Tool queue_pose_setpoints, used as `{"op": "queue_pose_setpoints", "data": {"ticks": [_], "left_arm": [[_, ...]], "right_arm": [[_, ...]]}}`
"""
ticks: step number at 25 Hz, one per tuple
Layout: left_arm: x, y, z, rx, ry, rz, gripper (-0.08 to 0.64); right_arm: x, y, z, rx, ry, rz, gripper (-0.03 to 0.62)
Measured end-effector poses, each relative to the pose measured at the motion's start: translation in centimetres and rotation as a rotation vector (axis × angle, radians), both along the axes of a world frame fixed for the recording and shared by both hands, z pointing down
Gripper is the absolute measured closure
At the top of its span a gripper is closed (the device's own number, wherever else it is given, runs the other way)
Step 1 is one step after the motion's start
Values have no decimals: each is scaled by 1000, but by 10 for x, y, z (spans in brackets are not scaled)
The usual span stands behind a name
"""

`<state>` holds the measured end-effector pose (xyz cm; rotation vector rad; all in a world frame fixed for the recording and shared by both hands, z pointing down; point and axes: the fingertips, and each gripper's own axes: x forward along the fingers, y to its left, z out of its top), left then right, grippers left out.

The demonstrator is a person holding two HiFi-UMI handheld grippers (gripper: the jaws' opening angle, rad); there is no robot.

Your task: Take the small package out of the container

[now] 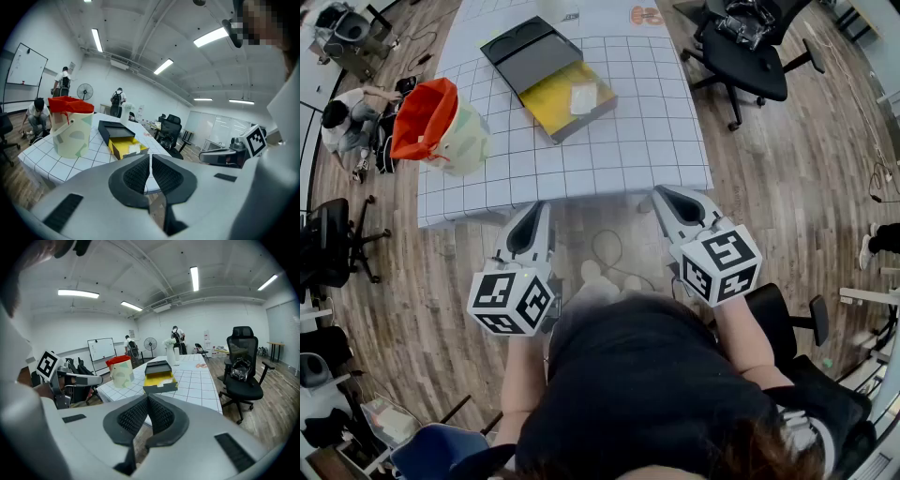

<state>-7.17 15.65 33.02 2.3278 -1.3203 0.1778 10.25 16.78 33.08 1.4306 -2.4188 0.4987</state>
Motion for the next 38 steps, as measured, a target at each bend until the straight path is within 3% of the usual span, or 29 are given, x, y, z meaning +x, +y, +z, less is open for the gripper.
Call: {"op": "queue_pose_setpoints", "data": {"ticks": [11, 22, 29, 38], "left_arm": [[-29, 0, 8, 8, -47, 31, 523], [-72, -24, 18, 22, -115, 41, 523], [-69, -49, 24, 6, -132, 18, 523], [-27, -113, 23, -7, -177, -18, 523]], "right_arm": [[-27, -5, 1, -14, -14, 0, 577], [-75, -44, 1, -4, 53, -35, 577], [-80, -86, 1, 21, 79, -102, 563], [-51, -158, 3, 17, 64, -208, 522]]}}
